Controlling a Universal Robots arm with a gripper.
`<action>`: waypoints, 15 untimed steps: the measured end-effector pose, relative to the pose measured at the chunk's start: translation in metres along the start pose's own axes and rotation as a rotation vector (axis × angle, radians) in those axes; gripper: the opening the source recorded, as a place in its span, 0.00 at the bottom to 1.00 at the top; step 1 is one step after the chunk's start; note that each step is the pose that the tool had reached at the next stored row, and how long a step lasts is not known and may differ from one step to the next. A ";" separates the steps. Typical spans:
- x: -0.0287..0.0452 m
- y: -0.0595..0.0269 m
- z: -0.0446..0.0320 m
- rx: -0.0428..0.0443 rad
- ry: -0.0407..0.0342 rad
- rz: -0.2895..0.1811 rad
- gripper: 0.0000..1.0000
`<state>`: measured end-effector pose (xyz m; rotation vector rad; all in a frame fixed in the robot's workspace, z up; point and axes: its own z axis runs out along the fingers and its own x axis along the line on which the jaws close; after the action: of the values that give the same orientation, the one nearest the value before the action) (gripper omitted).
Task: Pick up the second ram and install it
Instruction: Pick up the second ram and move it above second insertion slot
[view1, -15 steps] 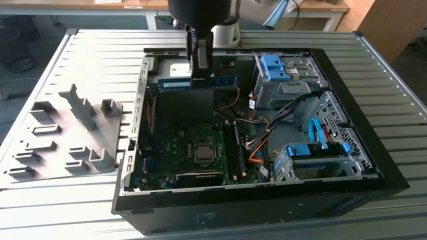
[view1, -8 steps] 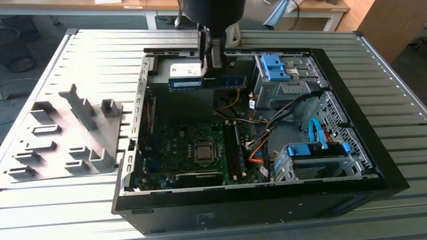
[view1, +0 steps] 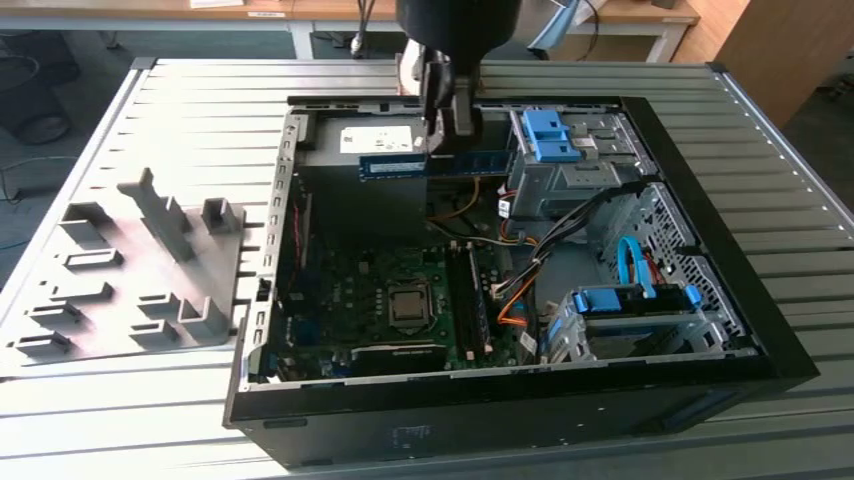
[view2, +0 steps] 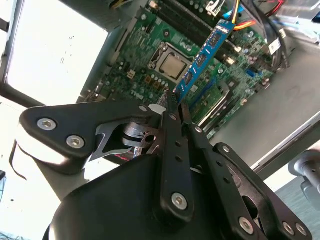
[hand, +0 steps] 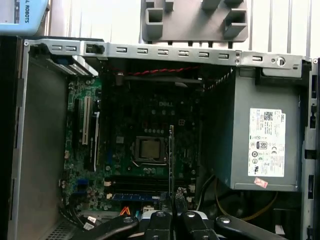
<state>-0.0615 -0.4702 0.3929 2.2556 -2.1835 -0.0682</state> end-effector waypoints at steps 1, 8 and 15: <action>0.0000 -0.0022 0.0000 -0.0001 0.0000 0.000 0.14; -0.0002 -0.0208 -0.0004 -0.0013 -0.0001 0.000 0.14; -0.0004 -0.0368 -0.0008 -0.0020 -0.0001 0.000 0.14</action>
<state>-0.0247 -0.4686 0.3926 2.2547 -2.1825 -0.0705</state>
